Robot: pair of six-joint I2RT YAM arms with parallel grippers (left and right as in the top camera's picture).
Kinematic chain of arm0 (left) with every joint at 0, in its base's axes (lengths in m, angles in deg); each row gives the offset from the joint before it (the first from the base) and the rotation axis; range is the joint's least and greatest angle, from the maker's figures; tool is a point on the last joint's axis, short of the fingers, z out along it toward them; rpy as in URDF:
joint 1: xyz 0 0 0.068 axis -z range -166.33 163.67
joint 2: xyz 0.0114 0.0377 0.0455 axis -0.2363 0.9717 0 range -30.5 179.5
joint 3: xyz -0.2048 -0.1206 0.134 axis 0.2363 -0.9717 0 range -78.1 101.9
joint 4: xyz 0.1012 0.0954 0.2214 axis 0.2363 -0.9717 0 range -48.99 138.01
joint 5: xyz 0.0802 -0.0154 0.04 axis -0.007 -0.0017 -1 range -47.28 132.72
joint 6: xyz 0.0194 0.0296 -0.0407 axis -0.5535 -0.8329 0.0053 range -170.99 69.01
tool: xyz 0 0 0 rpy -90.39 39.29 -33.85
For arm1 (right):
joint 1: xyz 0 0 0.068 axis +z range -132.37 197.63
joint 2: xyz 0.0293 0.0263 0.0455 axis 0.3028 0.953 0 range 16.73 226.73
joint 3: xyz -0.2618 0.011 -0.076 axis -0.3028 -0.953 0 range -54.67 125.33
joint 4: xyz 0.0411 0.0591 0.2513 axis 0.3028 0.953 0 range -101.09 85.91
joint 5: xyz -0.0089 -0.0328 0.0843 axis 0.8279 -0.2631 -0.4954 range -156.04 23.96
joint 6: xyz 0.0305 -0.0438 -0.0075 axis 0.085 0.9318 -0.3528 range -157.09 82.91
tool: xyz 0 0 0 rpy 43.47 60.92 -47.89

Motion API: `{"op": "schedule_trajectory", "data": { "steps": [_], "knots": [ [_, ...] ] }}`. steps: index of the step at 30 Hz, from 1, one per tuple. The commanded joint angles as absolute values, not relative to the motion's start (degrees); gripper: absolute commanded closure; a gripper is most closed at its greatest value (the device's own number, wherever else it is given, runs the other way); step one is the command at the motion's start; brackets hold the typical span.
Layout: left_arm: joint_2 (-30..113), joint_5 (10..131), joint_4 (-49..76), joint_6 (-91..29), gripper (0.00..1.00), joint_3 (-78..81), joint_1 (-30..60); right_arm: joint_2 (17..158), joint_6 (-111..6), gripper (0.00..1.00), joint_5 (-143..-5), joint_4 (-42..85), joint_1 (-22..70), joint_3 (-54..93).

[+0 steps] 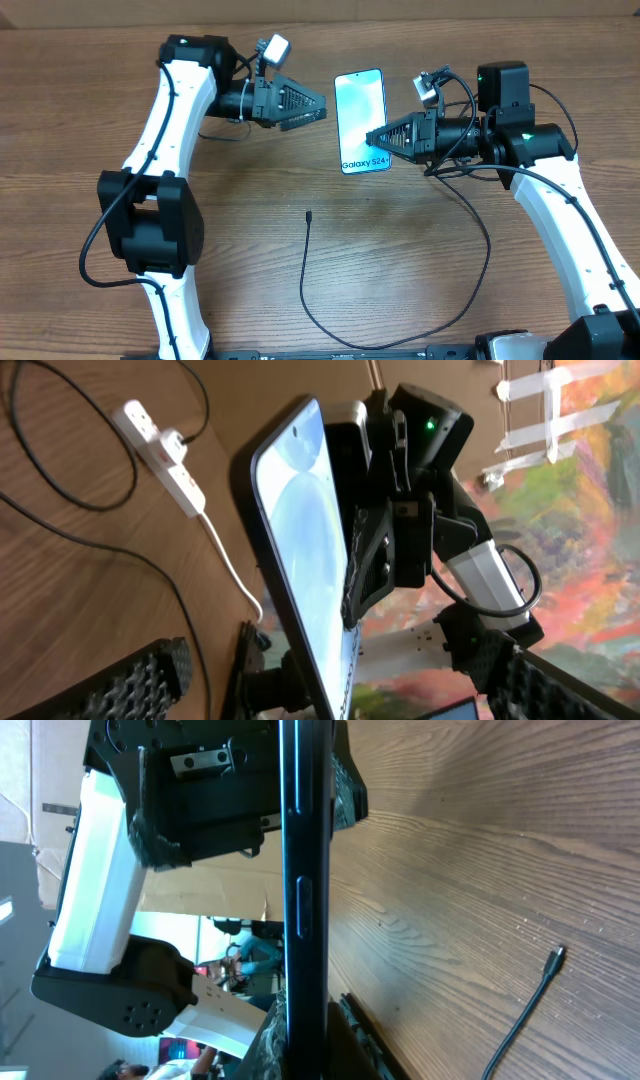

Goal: Plug charger to phone and switch on socket

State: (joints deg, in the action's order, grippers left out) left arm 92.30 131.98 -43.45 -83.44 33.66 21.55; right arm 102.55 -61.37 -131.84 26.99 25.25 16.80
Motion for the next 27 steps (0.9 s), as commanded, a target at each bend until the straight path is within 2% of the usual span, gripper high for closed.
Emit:
{"op": "schedule_trajectory", "data": {
  "steps": [1, 6, 14, 19, 24, 27],
  "knots": [
    [90.97, 133.27, -42.92, -81.49, 0.11, 34.67, 23.60, 101.81, -62.44, 0.96, -134.75, 25.92, 25.51, 18.37],
    [90.97, 133.27, -39.86, -75.15, 0.21, 34.67, 25.57, 101.81, -62.65, 0.96, -134.75, 25.13, 25.51, 18.37],
    [90.97, 133.27, -30.22, -62.78, 0.23, 34.67, 27.69, 101.81, -62.63, 0.96, -134.64, 25.48, 26.99, 18.37],
    [90.97, 133.27, -23.45, -54.41, 0.31, 34.67, 27.87, 101.81, -62.65, 0.96, -133.48, 25.59, 27.67, 18.37],
    [90.97, 133.24, -18.05, -48.66, 0.35, 34.67, 27.84, 101.81, -62.90, 0.96, -131.49, 25.61, 28.68, 18.37],
    [90.97, 133.27, -15.99, -46.63, 0.43, 34.67, 27.95, 101.81, -64.45, 0.96, -128.85, 25.70, 29.33, 18.37]
  ]
}}
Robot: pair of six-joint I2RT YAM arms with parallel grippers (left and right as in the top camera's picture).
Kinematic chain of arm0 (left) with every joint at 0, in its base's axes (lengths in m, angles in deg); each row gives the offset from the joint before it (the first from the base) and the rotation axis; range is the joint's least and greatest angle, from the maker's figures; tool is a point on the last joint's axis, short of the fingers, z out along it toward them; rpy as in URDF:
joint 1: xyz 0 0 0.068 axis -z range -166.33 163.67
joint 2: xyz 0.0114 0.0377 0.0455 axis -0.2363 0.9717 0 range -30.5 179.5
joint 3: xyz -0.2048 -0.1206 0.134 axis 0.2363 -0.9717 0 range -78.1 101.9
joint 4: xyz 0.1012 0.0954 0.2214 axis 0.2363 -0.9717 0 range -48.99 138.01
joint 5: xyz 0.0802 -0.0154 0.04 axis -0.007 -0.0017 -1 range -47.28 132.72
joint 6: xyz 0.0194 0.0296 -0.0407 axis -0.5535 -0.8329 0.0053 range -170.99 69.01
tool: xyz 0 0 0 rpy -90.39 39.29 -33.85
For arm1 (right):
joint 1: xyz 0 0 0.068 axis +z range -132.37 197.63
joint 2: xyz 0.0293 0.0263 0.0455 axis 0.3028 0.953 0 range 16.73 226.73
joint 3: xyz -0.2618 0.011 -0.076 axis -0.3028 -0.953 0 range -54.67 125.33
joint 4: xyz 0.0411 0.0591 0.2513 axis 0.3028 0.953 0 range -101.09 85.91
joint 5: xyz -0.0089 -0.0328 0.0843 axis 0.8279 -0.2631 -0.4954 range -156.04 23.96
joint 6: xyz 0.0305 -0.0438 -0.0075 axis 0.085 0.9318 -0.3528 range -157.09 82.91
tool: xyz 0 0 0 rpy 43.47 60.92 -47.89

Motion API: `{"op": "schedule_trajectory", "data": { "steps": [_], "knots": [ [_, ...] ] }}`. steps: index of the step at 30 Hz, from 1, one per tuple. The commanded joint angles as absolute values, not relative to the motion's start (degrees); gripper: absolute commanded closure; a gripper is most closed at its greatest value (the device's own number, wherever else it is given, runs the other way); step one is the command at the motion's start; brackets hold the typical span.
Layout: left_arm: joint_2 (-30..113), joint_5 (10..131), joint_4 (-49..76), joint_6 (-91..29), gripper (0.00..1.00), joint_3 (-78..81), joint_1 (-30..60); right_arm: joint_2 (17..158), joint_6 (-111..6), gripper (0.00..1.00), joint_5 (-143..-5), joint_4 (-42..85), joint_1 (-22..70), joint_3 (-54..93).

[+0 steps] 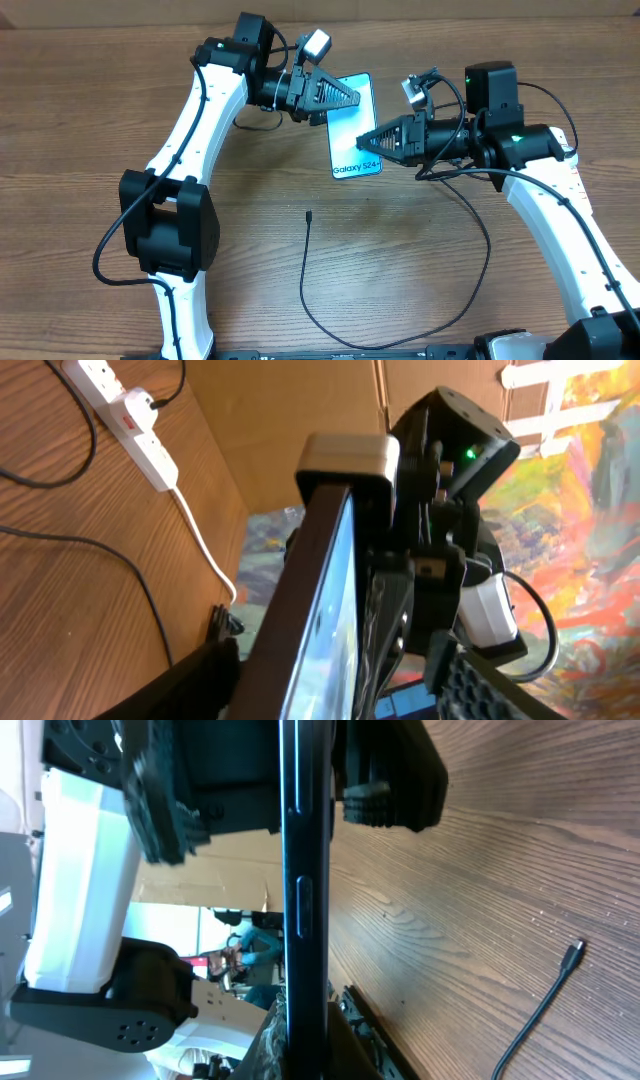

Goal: Plug charger to phone and switch on socket

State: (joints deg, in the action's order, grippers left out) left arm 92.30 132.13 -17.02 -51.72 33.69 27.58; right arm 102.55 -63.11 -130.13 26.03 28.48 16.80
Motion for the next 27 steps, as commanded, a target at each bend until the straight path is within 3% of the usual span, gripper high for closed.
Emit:
{"op": "schedule_trajectory", "data": {
  "steps": [1, 6, 20, 25, 27],
  "knots": [
    [90.97, 133.27, -15.93, -46.65, 0.45, 34.67, 28.00, 101.81, -65.32, 0.96, -127.49, 25.70, 29.53, 18.37],
    [90.97, 133.27, -15.99, -46.65, 0.60, 34.67, 28.02, 101.81, -67.38, 0.96, -121.92, 25.22, 29.57, 18.37],
    [90.97, 133.27, -15.97, -46.65, 0.58, 34.67, 28.63, 101.81, -73.36, 0.96, -116.02, 19.36, 29.57, 18.37],
    [90.97, 133.27, -15.71, -46.65, 0.62, 34.67, 28.70, 101.81, -73.36, 0.96, -115.99, 20.04, 29.86, 18.37],
    [90.97, 133.27, -15.71, -46.67, 0.68, 34.67, 28.70, 101.81, -73.34, 0.96, -115.99, 19.98, 30.23, 18.37]
  ]
}}
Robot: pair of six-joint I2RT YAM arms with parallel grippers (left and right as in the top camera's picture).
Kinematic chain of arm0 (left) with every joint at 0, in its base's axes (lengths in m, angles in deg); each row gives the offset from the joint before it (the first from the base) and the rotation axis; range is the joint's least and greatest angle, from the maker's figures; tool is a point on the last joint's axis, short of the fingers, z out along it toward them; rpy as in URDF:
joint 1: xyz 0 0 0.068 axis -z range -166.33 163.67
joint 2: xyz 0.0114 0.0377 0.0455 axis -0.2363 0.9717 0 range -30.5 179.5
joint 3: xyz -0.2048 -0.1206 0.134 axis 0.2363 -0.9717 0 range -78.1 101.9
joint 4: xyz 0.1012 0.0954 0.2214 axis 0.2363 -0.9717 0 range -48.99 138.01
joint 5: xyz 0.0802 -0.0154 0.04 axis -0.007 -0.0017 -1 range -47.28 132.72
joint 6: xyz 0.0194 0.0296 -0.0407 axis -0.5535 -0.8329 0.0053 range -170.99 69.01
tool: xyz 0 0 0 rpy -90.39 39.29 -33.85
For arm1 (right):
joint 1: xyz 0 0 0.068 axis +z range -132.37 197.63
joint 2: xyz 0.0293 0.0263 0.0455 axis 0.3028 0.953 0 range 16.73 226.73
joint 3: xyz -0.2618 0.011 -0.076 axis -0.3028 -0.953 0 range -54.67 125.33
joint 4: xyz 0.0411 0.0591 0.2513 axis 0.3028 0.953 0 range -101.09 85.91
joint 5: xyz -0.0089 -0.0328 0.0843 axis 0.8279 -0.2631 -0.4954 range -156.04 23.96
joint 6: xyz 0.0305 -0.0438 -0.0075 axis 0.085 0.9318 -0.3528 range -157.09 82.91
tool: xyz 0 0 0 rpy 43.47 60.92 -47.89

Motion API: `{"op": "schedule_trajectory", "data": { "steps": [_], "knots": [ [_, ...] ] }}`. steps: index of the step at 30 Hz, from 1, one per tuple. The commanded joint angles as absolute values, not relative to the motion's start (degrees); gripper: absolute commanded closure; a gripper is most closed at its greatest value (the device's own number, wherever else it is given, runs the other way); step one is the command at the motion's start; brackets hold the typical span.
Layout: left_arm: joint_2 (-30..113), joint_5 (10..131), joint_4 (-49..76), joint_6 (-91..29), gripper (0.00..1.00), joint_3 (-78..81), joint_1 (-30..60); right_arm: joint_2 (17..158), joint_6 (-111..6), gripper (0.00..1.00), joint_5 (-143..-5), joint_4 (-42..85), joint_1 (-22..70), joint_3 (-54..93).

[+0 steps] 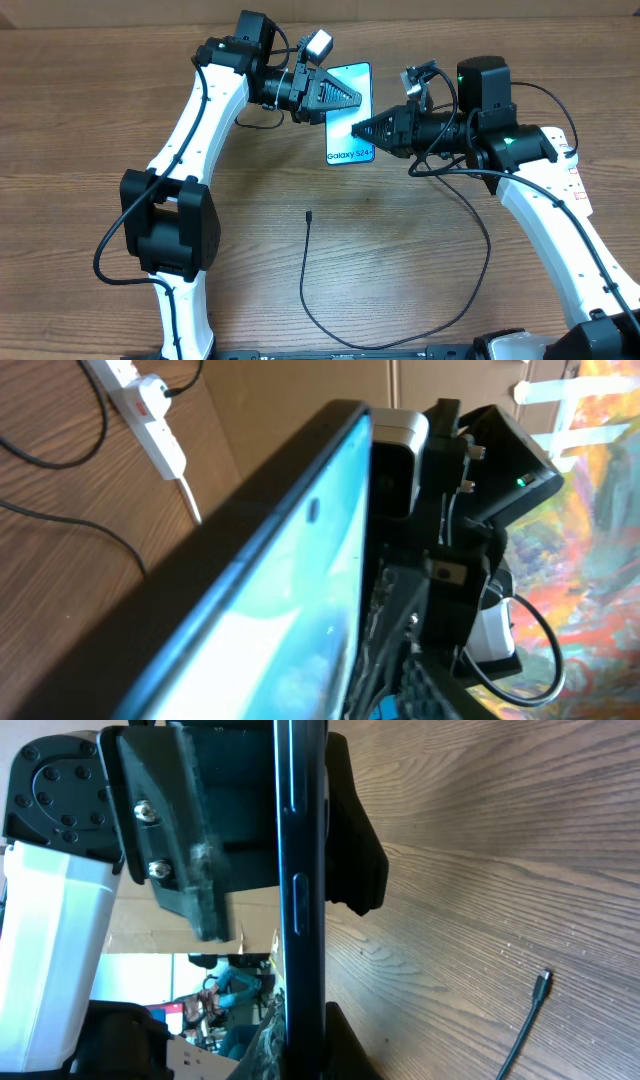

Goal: Plug charger to phone and switch on socket

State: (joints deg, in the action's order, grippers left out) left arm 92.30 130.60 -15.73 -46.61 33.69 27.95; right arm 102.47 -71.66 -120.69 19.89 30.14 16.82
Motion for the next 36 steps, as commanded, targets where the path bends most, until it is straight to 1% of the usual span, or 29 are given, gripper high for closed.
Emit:
{"op": "schedule_trajectory", "data": {
  "steps": [1, 4, 6, 9, 10, 12, 14, 15, 16, 17, 18, 19, 22, 24, 29, 31, 33, 36],
  "knots": [
    [90.97, 133.27, -15.71, -46.67, 0.73, 34.67, 28.70, 101.81, -73.34, 0.96, -115.99, 19.98, 30.40, 18.37],
    [90.97, 133.27, -15.51, -46.65, 0.91, 34.67, 28.70, 101.81, -73.34, 0.96, -116.02, 19.98, 30.86, 18.37],
    [90.97, 133.27, -15.19, -46.65, 0.96, 34.67, 28.70, 101.81, -73.34, 0.96, -116.02, 20.02, 31.04, 18.37],
    [90.97, 133.27, -14.92, -46.65, 0.96, 34.67, 28.70, 101.81, -73.32, 0.96, -116.04, 20.61, 31.26, 18.37],
    [90.97, 133.27, -14.92, -46.65, 0.96, 34.67, 28.65, 101.81, -73.30, 0.93, -116.04, 21.20, 31.30, 18.37],
    [90.97, 133.20, -14.92, -46.67, 0.96, 34.67, 28.65, 101.81, -72.97, 0.80, -116.02, 22.84, 31.30, 18.37],
    [90.97, 132.52, -14.92, -46.67, 0.96, 34.67, 28.65, 101.81, -72.36, 0.70, -116.02, 24.26, 31.30, 18.37],
    [90.97, 131.43, -14.92, -46.67, 0.96, 34.67, 28.65, 101.81, -71.94, 0.60, -116.04, 24.78, 31.30, 18.37],
    [90.97, 129.97, -14.95, -46.65, 0.96, 34.67, 28.68, 101.81, -71.33, 0.45, -116.02, 25.29, 31.30, 18.37],
    [90.97, 128.11, -15.01, -46.63, 0.96, 34.67, 28.70, 101.81, -71.07, 0.34, -115.99, 25.66, 31.30, 18.37],
    [90.97, 126.58, -15.19, -46.34, 0.96, 34.67, 28.74, 101.81, -70.17, 0.25, -116.02, 26.21, 31.30, 18.37],
    [90.97, 124.83, -15.25, -45.71, 0.96, 34.67, 28.78, 101.81, -69.67, 0.21, -115.97, 26.62, 31.30, 18.37],
    [90.97, 117.44, -16.08, -42.08, 0.96, 34.67, 29.37, 101.81, -68.51, 0.16, -115.58, 27.89, 31.41, 18.37],
    [90.97, 114.97, -16.39, -40.03, 0.96, 34.67, 29.79, 101.81, -68.51, 0.14, -115.49, 28.19, 31.45, 18.37],
    [90.97, 114.60, -16.41, -36.81, 0.96, 34.67, 31.52, 101.81, -68.34, 0.12, -115.56, 28.28, 32.28, 18.37],
    [90.97, 113.51, -16.37, -36.73, 0.96, 34.67, 32.28, 101.81, -68.36, 0.09, -115.56, 28.22, 33.33, 18.37],
    [90.97, 112.20, -16.39, -36.57, 0.96, 34.67, 32.89, 101.81, -68.36, 0.07, -115.56, 28.22, 34.49, 18.37],
    [90.97, 111.52, -16.28, -36.57, 0.96, 34.67, 33.55, 101.81, -68.34, 0.07, -115.51, 28.00, 36.11, 18.37]
  ]
}}
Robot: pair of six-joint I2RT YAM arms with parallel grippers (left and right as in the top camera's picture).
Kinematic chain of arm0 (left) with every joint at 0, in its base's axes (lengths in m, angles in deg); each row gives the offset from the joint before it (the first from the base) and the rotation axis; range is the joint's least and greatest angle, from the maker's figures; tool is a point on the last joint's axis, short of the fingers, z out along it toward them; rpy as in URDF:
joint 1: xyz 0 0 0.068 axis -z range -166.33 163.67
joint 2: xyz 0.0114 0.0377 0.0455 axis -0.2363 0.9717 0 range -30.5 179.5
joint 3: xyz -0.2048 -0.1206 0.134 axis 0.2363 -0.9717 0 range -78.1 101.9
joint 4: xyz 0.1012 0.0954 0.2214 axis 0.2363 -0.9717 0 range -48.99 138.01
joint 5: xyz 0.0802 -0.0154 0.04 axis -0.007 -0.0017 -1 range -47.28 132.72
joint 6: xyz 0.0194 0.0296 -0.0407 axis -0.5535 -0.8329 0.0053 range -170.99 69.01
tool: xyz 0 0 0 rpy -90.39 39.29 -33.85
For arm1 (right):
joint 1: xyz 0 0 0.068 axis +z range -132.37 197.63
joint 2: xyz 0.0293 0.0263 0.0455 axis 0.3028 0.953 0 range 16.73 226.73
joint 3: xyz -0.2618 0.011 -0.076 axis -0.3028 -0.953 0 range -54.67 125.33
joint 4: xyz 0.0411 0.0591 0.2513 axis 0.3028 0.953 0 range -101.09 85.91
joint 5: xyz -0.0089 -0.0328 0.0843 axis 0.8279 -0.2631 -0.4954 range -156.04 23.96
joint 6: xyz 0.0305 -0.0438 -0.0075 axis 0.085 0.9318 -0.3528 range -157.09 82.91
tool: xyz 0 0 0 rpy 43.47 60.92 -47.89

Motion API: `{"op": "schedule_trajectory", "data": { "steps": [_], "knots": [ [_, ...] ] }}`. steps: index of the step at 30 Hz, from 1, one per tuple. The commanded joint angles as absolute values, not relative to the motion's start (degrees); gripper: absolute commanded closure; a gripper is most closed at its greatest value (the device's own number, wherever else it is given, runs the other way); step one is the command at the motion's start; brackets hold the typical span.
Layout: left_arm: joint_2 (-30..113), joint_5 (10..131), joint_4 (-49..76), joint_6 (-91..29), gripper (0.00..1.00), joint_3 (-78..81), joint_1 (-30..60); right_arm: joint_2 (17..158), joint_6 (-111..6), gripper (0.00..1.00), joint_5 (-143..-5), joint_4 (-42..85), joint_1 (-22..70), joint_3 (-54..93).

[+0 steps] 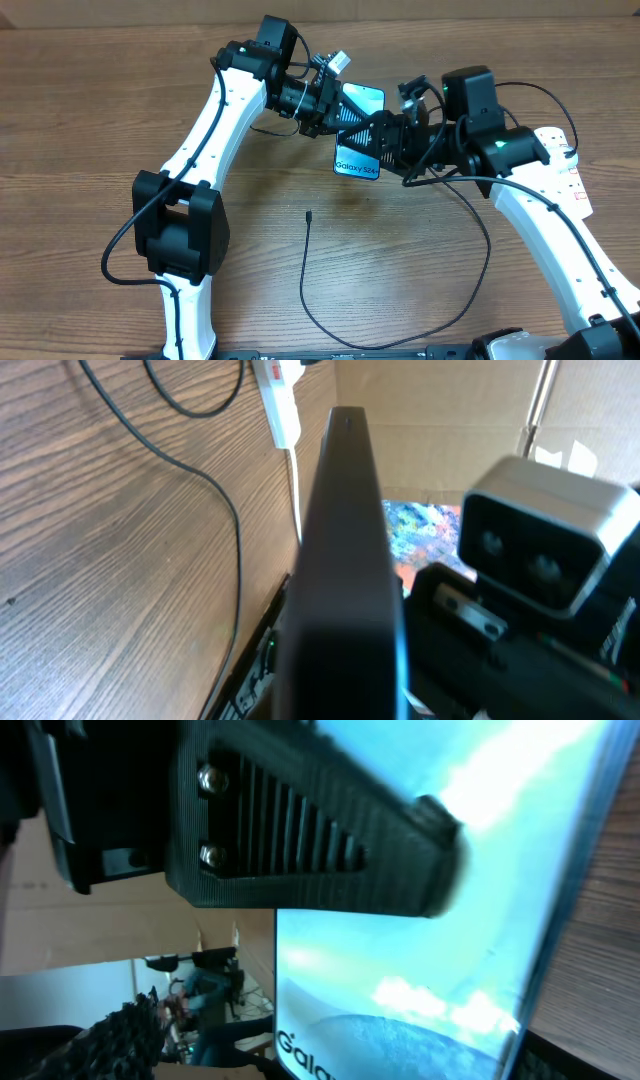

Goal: Plug charger to phone and switch on socket
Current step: 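Open the right gripper and pull it away, leaving the phone in the left gripper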

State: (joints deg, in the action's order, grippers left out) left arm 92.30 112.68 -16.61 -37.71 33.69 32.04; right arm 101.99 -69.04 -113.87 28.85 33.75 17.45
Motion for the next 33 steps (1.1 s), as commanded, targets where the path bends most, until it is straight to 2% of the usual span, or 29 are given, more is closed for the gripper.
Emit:
{"op": "schedule_trajectory", "data": {
  "steps": [1, 9, 12, 20, 27, 33],
  "knots": [
    [90.97, 111.54, -16.23, -36.57, 0.96, 34.67, 33.62, 101.81, -68.34, 0.07, -115.51, 27.76, 36.39, 18.37],
    [90.97, 112.00, -16.91, -36.62, 0.96, 34.67, 33.86, 101.81, -68.29, 0.07, -110.81, 27.63, 36.39, 18.37],
    [90.97, 112.17, -17.83, -37.14, 0.96, 34.67, 33.86, 101.81, -67.62, 0.04, -109.15, 28.04, 35.78, 18.37],
    [90.97, 110.16, -19.51, -40.40, 0.96, 34.67, 32.46, 101.81, -61.06, 0.03, -109.79, 33.88, 28.26, 18.37],
    [90.97, 96.46, -22.07, -40.73, 0.96, 34.67, 30.12, 101.81, -52.80, 0.02, -106.44, 44.30, 21.79, 18.37],
    [90.97, 91.87, -22.66, -40.68, 0.96, 34.67, 27.06, 101.81, -52.84, 0.05, -98.51, 50.68, 22.49, 18.26]
  ]
}}
